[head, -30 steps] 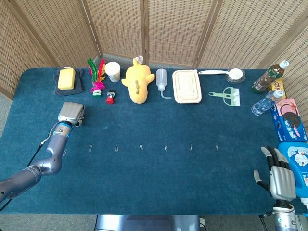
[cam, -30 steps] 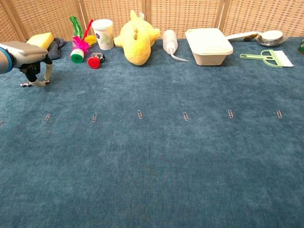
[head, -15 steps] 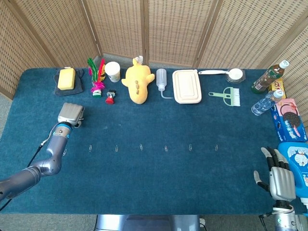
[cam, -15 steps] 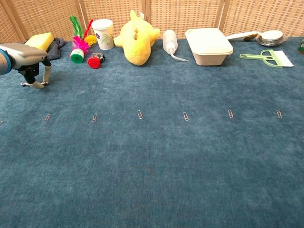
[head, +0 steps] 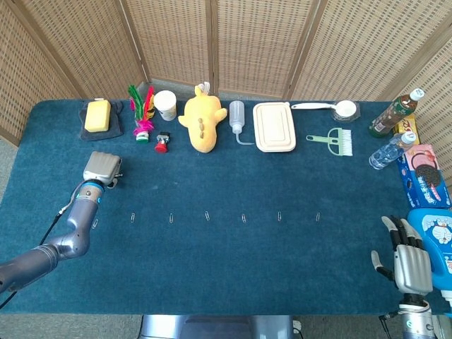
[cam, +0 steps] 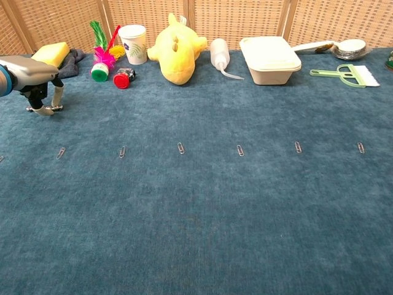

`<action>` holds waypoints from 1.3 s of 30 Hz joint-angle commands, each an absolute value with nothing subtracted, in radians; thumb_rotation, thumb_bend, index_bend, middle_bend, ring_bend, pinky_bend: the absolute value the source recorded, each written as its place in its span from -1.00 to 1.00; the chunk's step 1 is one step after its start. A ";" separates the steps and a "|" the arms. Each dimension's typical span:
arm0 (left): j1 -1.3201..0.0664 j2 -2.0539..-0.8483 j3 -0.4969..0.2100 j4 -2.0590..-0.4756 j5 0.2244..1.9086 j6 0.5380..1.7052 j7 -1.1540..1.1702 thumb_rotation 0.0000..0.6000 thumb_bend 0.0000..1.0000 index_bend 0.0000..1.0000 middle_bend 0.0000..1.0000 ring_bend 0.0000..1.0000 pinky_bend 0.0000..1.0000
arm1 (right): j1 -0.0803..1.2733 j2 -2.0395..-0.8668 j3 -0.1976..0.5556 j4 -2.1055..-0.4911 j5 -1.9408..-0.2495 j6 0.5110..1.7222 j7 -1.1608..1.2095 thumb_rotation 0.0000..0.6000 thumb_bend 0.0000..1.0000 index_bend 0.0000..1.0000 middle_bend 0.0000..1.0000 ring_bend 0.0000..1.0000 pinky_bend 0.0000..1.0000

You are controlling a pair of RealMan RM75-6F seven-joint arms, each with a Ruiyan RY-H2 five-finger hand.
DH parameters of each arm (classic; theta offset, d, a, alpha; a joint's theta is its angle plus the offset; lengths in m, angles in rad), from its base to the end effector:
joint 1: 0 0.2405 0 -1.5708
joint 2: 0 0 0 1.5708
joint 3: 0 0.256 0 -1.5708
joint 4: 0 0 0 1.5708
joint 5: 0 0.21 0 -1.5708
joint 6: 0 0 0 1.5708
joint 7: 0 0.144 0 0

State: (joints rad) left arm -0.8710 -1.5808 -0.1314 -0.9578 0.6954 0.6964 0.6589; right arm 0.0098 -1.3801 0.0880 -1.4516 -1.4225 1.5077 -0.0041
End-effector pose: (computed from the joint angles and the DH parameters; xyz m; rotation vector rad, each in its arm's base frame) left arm -0.2525 0.4361 0.0239 -1.7170 -0.7698 -0.2962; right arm -0.3343 -0.1638 0.0999 1.1971 -1.0162 0.9086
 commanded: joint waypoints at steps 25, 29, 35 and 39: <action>-0.897 -1.574 -0.093 -0.954 0.589 0.683 0.764 1.00 0.19 0.10 0.82 0.63 0.72 | 0.009 -1.381 0.091 -1.460 -1.424 1.513 -0.014 1.00 -0.22 -0.76 -0.73 -0.84 -0.72; -0.900 -1.565 -0.090 -0.969 0.577 0.690 0.771 1.00 0.23 0.19 0.82 0.64 0.72 | 0.008 -1.381 0.090 -1.460 -1.426 1.516 -0.012 1.00 -0.22 -0.76 -0.73 -0.84 -0.72; -0.898 -1.556 -0.086 -0.984 0.581 0.704 0.766 1.00 0.23 0.25 0.83 0.65 0.72 | 0.006 -1.381 0.090 -1.459 -1.430 1.522 -0.007 1.00 -0.22 -0.76 -0.73 -0.84 -0.72; -0.892 -1.530 -0.095 -1.023 0.591 0.724 0.744 1.00 0.23 0.25 0.83 0.65 0.72 | 0.006 -1.380 0.089 -1.461 -1.436 1.524 -0.003 1.00 -0.22 -0.76 -0.73 -0.84 -0.72</action>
